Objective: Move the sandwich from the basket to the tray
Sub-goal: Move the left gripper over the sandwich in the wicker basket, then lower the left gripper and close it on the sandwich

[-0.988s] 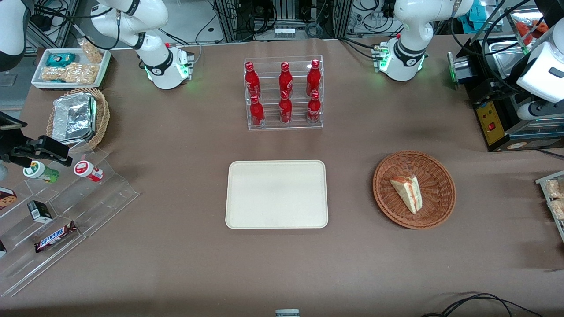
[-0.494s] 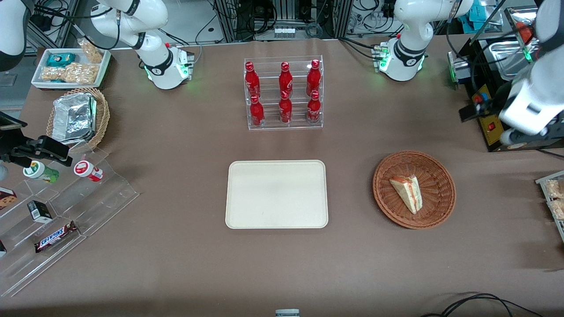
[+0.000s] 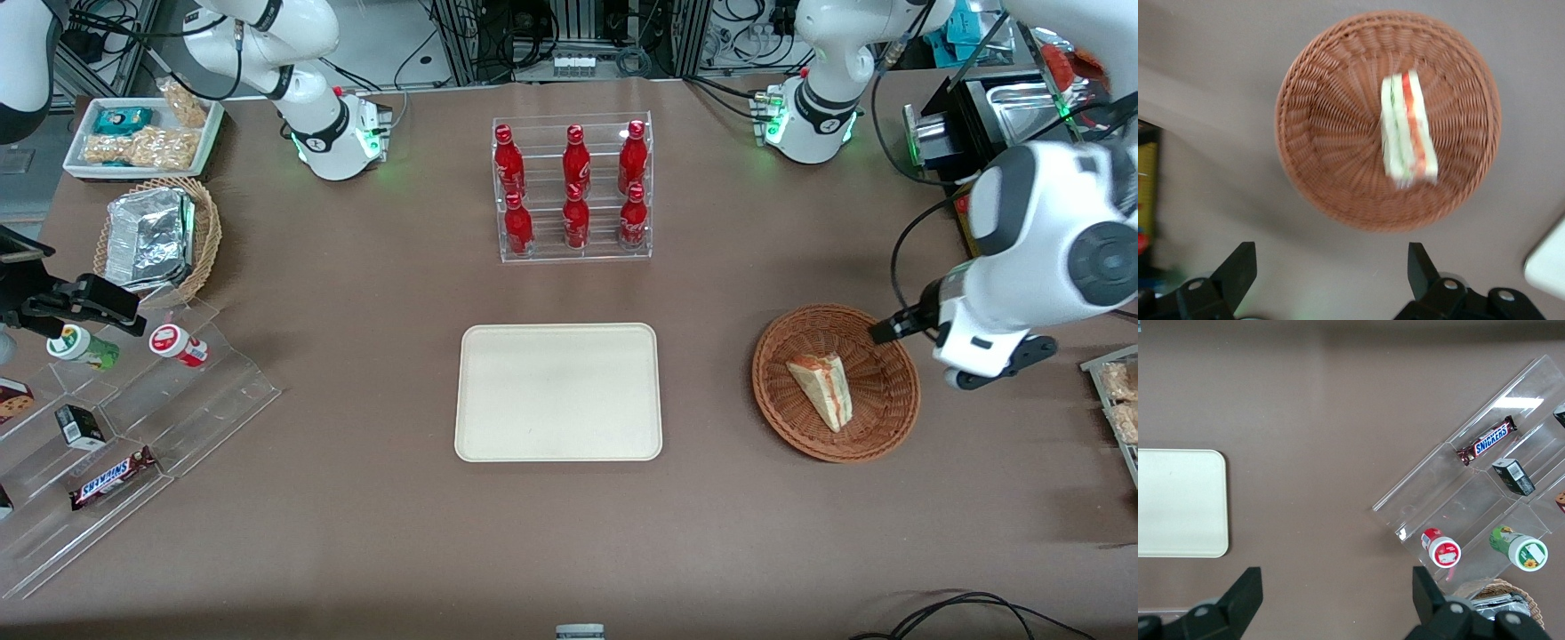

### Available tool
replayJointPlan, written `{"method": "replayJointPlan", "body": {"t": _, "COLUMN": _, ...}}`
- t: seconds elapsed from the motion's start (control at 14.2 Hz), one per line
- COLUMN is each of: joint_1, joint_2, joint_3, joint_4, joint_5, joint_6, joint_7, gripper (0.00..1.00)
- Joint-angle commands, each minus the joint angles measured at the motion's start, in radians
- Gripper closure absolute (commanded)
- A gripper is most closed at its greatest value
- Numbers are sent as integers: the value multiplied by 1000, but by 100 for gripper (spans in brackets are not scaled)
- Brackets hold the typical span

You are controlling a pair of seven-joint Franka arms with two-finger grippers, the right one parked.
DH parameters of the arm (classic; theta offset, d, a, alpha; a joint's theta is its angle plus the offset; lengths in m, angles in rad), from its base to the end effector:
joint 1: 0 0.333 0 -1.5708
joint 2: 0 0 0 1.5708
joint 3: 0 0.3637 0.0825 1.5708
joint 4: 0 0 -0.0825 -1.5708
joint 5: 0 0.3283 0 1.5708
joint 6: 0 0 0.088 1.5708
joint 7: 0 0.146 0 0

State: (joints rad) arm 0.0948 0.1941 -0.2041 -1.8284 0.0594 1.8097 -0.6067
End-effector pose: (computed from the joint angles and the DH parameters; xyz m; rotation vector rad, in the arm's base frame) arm 0.5356 -0.0451 0.4455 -2.9534 -0.7179 0.2888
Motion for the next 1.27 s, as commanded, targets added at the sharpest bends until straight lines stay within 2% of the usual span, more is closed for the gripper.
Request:
{"method": "replayJointPlan", "body": {"t": 0.0, "joint_1": -12, "joint_2": -18, "joint_3": -6, "joint_4": -109, "joint_5": -3, "joint_6": 136, "joint_7": -143, "gripper": 0}}
{"method": "replayJointPlan", "body": {"t": 0.28, "joint_1": -21, "joint_2": 14, "joint_3": -5, "joint_4": -256, "joint_5": -4, "joint_6": 414, "joint_7": -251, "gripper": 0}}
{"method": "replayJointPlan", "body": {"t": 0.42, "joint_1": -26, "joint_2": 71, "joint_3": -5, "joint_4": -262, "joint_5": -1, "joint_6": 502, "joint_7": -316, "gripper": 0}}
{"method": "replayJointPlan", "body": {"t": 0.78, "joint_1": -24, "joint_2": 140, "joint_3": -5, "joint_4": -261, "joint_5": -3, "joint_6": 589, "joint_7": -329, "gripper": 0}}
{"method": "replayJointPlan", "body": {"t": 1.2, "joint_1": -24, "joint_2": 160, "joint_3": -1, "joint_4": -261, "joint_5": -1, "joint_6": 592, "joint_7": -329, "gripper": 0}}
